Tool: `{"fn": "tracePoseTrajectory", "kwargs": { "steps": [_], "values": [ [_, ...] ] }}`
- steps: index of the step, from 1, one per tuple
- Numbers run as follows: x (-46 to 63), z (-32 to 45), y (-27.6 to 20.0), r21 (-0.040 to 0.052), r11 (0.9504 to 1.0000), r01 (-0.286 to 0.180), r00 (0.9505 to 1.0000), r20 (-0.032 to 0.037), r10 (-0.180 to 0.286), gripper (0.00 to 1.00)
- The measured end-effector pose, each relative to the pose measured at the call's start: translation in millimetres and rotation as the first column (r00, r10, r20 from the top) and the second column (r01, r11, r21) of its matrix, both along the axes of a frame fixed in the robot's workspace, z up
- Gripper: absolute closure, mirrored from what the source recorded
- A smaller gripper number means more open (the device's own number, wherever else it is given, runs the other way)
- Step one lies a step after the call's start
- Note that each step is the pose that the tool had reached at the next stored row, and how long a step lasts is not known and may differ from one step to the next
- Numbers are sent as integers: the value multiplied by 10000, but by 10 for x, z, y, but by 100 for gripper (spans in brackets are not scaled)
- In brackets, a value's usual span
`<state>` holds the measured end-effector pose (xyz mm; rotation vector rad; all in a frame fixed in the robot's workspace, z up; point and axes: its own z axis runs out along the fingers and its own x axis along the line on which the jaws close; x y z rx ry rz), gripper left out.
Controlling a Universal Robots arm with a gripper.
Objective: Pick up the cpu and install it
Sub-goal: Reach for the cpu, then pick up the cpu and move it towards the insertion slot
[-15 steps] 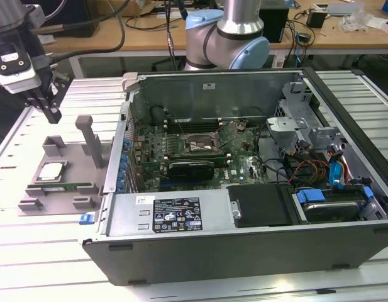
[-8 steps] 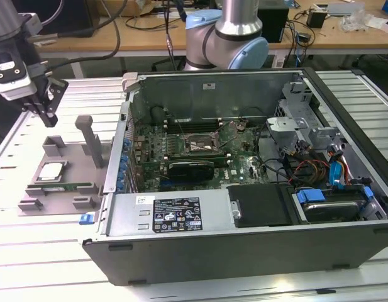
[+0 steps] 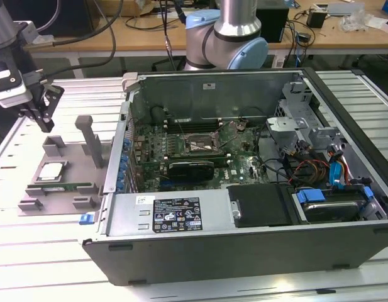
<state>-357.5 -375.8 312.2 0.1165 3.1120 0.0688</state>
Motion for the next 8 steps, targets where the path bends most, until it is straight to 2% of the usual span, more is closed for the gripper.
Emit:
{"fn": "tracePoseTrajectory", "kwargs": {
  "steps": [8],
  "values": [
    [0, -5, 0, 0, 10000, 0, 10000, 0, 0, 89]
  ]
}}
